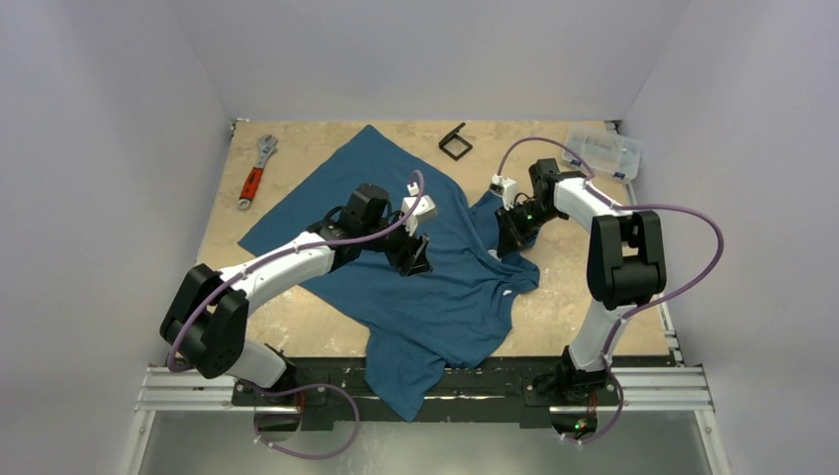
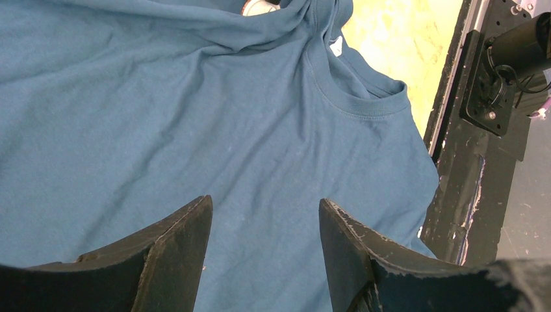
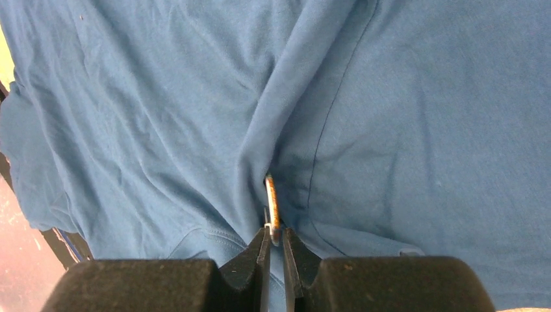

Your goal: Remove the brooch from the garment

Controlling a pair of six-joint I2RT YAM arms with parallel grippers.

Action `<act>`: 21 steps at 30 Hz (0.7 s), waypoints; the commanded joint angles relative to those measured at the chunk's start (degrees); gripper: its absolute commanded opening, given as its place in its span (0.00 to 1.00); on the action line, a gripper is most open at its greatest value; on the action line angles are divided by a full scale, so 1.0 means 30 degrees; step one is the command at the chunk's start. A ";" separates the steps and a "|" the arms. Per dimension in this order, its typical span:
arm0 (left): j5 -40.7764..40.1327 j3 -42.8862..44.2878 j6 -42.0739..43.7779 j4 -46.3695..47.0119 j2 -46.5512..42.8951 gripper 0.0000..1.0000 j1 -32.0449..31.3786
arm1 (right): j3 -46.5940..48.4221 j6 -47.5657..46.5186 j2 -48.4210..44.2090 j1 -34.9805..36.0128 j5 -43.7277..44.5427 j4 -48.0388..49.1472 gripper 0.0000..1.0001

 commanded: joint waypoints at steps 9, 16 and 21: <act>0.0434 -0.0101 0.0243 0.0425 -0.0507 0.60 -0.0068 | 0.0614 -0.0854 -0.0576 -0.0324 -0.0238 -0.0597 0.00; 0.0276 -0.0120 0.0188 0.0581 -0.0360 0.60 -0.0057 | 0.0502 -0.0357 -0.0656 -0.0324 0.0311 -0.0280 0.03; 0.0158 -0.0074 0.0103 0.0572 -0.0357 0.60 -0.0078 | 0.0156 0.0571 -0.0486 -0.0301 0.0898 0.0641 0.18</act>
